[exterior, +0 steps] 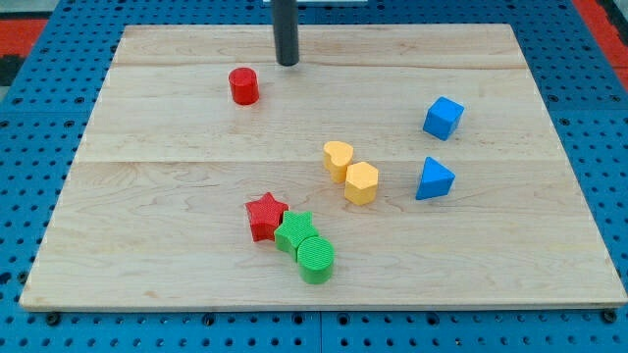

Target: Move red circle closer to the red star

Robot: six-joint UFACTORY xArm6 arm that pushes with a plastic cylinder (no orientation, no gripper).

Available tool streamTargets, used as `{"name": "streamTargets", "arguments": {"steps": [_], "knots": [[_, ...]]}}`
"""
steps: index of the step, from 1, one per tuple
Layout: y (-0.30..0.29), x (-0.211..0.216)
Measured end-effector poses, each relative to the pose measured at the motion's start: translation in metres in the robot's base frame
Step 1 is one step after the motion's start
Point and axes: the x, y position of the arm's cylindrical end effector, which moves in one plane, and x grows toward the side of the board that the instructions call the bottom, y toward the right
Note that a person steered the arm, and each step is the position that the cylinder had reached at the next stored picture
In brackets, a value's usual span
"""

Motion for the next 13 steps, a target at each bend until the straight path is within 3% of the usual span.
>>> {"name": "streamTargets", "arguments": {"steps": [1, 2, 3, 4, 5, 6, 7, 8, 9, 10, 11, 12, 13], "knots": [[0.026, 0.001], [0.033, 0.041], [0.020, 0.046], [-0.008, 0.002], [-0.076, 0.068], [-0.045, 0.136], [-0.057, 0.092], [-0.119, 0.084], [-0.122, 0.147], [-0.111, 0.158], [-0.125, 0.107], [-0.150, 0.091], [-0.045, 0.082]]}}
